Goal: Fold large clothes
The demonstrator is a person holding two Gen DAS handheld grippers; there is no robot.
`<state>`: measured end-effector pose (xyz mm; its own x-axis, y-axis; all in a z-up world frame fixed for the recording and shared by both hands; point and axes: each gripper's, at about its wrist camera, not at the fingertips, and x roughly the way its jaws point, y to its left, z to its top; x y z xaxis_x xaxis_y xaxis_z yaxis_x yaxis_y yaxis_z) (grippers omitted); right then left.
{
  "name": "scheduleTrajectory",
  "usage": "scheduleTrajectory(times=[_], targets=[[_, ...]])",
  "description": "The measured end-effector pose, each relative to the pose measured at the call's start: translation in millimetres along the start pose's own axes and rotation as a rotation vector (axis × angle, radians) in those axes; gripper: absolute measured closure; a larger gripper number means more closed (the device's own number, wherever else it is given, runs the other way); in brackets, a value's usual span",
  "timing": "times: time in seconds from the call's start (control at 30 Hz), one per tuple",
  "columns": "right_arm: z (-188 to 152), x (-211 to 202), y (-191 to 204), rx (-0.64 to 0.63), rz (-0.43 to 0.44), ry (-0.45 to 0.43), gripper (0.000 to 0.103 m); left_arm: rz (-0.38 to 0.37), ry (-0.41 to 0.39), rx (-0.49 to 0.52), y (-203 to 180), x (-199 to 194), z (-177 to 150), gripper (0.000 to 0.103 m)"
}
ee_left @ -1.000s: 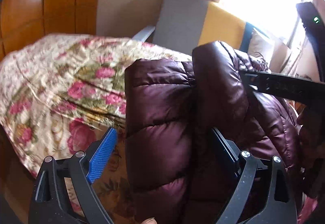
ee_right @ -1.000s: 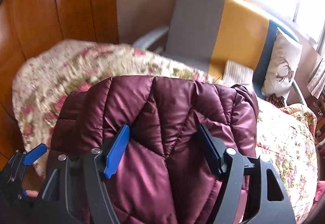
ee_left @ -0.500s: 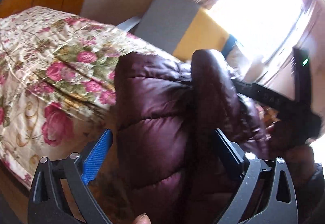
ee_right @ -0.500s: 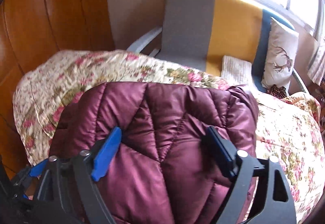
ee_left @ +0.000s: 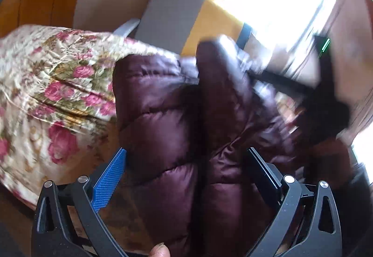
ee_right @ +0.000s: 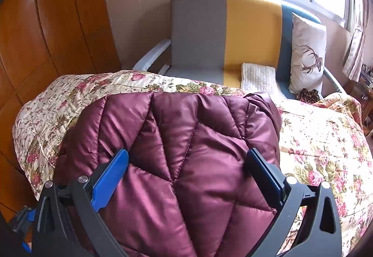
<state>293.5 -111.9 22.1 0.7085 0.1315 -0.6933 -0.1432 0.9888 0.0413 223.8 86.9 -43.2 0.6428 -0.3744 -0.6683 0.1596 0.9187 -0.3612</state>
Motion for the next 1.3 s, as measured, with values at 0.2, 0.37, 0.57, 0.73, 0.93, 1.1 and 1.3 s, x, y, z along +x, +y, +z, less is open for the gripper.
scheduleTrajectory(times=[0.2, 0.37, 0.57, 0.73, 0.93, 1.1, 1.3], targets=[[-15.4, -34.1, -30.7, 0.089, 0.159, -0.027, 0.002, 0.006, 0.014, -0.005, 17.7, 11.4, -3.8, 0.003], [-64.4, -51.8, -100.4, 0.245, 0.281, 0.018, 0.002, -0.049, 0.022, -0.034, 34.1, 18.7, -7.7, 0.003], [-129.4, -16.1, -161.9, 0.548, 0.54, 0.148, 0.002, -0.117, 0.039, -0.07, 42.2, 27.5, -11.1, 0.003], [-139.6, 20.2, -160.6, 0.647, 0.782, 0.169, 0.002, -0.178, 0.065, -0.141, 60.8, 38.8, -13.3, 0.003], [-128.8, 11.7, -154.7, 0.611, 0.822, 0.146, 0.016, -0.267, 0.057, -0.145, 55.2, 45.0, -11.4, 0.006], [-123.4, -30.7, -173.8, 0.574, 0.798, 0.068, 0.018, -0.307, 0.052, -0.056, 7.2, 55.4, 6.2, 0.01], [-125.9, -108.1, -261.0, 0.603, 0.637, -0.093, 0.018, -0.442, 0.12, 0.077, -108.9, 112.3, 40.8, 0.011]])
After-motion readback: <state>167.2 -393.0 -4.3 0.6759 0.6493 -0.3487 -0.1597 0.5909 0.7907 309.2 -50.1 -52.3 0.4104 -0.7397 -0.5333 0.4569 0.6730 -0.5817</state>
